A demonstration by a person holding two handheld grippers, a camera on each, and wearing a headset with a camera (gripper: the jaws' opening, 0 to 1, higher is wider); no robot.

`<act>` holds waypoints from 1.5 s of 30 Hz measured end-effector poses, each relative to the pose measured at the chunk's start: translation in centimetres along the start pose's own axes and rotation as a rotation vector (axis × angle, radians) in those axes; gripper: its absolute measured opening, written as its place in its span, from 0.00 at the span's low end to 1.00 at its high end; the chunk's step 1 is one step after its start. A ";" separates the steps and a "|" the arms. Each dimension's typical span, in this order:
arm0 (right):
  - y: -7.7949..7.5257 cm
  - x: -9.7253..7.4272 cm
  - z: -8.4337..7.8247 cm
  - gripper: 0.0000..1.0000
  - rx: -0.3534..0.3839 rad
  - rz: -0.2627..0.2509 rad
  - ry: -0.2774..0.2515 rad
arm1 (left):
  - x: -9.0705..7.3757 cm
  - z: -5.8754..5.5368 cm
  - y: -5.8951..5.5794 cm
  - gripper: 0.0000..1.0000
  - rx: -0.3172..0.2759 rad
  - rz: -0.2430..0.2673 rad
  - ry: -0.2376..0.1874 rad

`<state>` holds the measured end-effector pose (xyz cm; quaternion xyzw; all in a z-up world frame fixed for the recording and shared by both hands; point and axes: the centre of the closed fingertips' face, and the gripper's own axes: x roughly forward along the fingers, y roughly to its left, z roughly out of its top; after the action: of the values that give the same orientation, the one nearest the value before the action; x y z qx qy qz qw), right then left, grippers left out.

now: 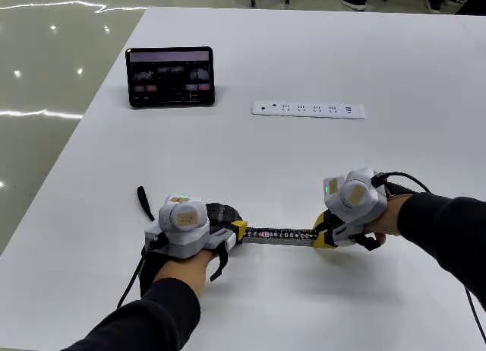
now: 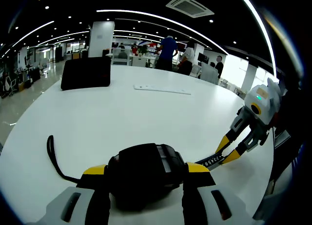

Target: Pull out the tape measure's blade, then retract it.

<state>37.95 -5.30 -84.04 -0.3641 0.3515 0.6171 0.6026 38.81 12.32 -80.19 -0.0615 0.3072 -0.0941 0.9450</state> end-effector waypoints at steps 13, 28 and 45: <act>0.1 0.6 1.0 0.11 -0.008 -0.001 -0.020 | 0.0 0.0 0.0 0.55 0.000 -0.006 0.000; -0.1 1.1 1.8 0.11 0.001 -0.008 -0.031 | 0.0 0.0 0.0 0.55 -0.004 -0.003 -0.002; -0.1 1.7 2.6 0.11 0.011 -0.011 -0.044 | 0.0 0.0 -0.1 0.55 -0.009 -0.003 -0.001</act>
<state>37.99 -2.18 -84.21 -0.3492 0.3395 0.6195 0.6156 38.80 12.27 -80.17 -0.0662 0.3070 -0.0943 0.9447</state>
